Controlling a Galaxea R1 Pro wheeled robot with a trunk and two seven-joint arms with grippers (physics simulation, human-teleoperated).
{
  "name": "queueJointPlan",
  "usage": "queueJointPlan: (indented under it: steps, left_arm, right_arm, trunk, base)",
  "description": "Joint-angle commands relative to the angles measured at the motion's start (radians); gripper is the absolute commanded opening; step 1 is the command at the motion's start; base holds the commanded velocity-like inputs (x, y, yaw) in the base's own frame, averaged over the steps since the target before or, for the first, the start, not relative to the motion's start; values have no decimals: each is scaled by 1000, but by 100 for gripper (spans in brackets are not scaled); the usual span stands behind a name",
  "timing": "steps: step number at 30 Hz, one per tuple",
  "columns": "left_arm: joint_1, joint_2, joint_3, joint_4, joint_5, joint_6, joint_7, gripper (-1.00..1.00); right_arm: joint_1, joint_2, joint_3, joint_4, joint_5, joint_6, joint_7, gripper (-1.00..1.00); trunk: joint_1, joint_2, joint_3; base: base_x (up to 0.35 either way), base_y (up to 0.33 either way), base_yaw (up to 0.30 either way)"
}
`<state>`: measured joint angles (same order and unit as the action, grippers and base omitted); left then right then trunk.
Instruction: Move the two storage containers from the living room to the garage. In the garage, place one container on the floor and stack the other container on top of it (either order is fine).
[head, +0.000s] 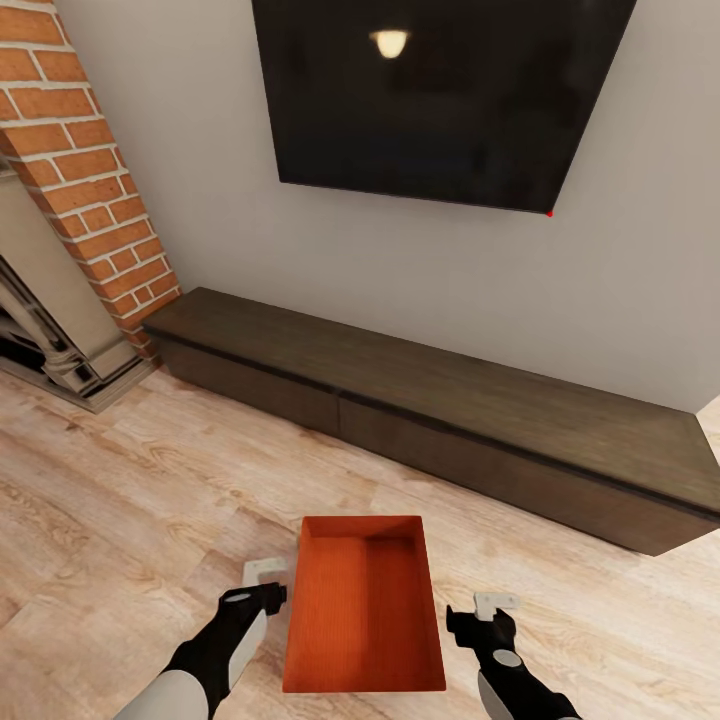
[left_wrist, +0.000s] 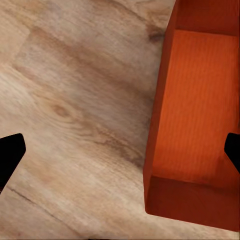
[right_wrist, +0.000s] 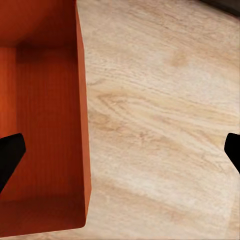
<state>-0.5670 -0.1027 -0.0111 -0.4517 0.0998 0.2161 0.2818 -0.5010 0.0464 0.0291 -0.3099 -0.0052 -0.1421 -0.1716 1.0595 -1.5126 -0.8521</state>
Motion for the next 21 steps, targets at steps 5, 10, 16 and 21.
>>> queueJointPlan:
  steps: [5, 10, 16, 21]
  left_arm:
    - [0, -3, 0, -2, 10, -18, 5, 100]
    - [-1, -6, 3, -3, 10, -22, 5, 100]
    - [-1, -16, 4, -3, 11, -22, 7, 100]
    - [-1, -39, 4, -2, 8, -25, 17, 100]
  right_arm:
    - [-1, 1, 4, 1, -3, 0, -5, 100]
    - [-1, 3, 5, 3, -5, 7, -3, 100]
    - [-1, 18, 5, 3, -1, 11, -1, 100]
    - [-1, 21, 5, 3, 3, 2, 0, 100]
  trunk:
    - [0, 0, -1]
    - [0, 0, -1]
    - [0, 0, -1]
    - [0, 0, -1]
  base:
    - [0, 0, 0]
    - [0, 0, 0]
    - [0, 0, 0]
    - [0, 0, 0]
